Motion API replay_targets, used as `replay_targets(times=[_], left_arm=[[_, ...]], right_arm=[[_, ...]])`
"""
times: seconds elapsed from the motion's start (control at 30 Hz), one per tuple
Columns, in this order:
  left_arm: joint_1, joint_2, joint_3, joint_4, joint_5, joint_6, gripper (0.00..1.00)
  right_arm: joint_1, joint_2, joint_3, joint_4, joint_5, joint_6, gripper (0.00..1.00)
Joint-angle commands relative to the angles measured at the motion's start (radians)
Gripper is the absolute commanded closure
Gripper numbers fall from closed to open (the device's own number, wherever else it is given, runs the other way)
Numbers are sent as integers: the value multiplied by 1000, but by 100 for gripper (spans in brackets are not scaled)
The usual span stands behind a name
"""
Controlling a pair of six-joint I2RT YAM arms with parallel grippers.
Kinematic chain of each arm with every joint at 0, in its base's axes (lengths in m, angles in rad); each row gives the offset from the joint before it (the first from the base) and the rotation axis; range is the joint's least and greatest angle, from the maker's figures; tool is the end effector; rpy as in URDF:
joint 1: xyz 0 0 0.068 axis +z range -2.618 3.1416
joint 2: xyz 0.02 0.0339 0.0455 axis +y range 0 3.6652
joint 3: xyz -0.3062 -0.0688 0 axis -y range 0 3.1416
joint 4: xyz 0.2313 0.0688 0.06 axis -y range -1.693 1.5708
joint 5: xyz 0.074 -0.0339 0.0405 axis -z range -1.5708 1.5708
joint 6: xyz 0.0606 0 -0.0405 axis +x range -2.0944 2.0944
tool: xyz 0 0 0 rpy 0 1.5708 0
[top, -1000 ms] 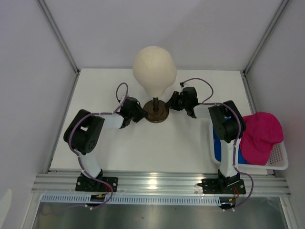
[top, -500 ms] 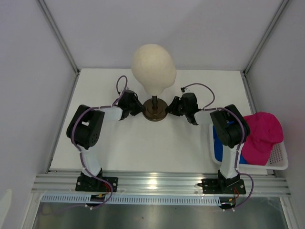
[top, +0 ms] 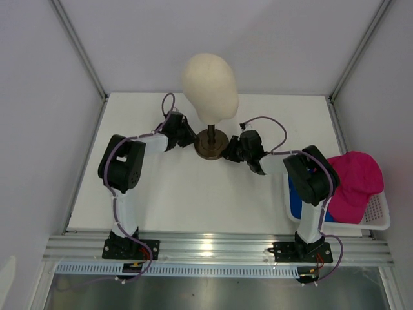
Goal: Stack the hats
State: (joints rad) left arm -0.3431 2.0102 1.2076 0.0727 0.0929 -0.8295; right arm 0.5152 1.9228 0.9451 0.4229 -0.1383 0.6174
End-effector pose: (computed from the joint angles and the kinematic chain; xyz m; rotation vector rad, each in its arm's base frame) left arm 0.4259 -0.1581 0.1764 -0.5298 2.3427 -0.6870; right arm 0.3601 0.2135 0.1721 0.0280 2.2303 0.7960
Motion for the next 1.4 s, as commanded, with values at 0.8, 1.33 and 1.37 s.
replay_targets(times=[0.8, 1.33, 1.37], left_arm=[[88, -453, -17, -287, -20, 415, 23], [98, -1131, -108, -501, -59, 517, 1], [98, -1154, -124, -493, -61, 512, 0]], right_arm=[[-76, -512, -46, -514, 129, -93, 20], [-346, -1099, 119, -1073, 916, -180, 1], [-397, -1108, 126, -1090, 899, -141, 1]])
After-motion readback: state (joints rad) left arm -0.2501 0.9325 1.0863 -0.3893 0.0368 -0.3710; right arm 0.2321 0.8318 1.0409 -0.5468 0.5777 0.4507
